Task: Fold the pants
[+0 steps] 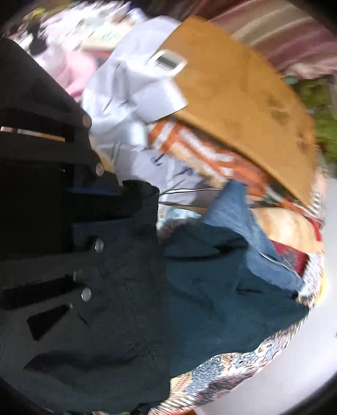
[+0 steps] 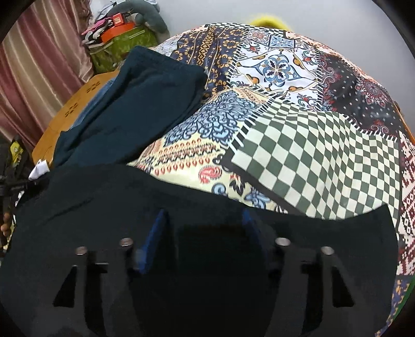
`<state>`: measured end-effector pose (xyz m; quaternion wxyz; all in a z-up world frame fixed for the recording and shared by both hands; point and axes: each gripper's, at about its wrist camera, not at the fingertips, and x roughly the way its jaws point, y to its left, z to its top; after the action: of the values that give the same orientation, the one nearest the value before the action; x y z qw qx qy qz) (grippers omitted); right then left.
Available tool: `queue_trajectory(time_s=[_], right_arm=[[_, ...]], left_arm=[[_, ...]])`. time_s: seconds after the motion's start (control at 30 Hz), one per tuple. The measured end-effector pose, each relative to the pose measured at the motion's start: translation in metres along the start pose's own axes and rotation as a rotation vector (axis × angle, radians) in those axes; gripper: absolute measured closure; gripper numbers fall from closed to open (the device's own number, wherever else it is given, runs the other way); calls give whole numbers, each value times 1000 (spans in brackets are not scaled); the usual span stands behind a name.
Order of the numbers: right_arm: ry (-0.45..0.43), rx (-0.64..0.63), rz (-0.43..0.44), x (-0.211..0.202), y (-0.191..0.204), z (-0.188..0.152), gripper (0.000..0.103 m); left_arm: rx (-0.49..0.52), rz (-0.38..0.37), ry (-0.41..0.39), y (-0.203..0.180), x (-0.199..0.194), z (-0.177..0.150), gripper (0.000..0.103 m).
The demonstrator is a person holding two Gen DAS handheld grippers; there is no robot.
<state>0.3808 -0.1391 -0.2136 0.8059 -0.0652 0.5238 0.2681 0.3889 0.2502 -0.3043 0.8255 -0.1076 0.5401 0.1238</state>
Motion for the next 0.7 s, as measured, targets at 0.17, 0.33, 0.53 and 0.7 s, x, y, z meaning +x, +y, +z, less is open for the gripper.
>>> queue_trajectory(time_s=[0.17,0.33,0.53,0.7], right_arm=[[3,-27,-41,-9,2,-4,98],[-150,13,-100,-47,7,4,98],[-271,20,-155,-101,16,4,98],[-288,-1,-160,-126,25,-20,98]], left_arm=[[36,35,-127,-11,-45,15,93],[40,14,-246,-14,-91,33,93],[67,-44,-343,-16,-139,28,93],[62,-63,-345,-9,-158,5,93]])
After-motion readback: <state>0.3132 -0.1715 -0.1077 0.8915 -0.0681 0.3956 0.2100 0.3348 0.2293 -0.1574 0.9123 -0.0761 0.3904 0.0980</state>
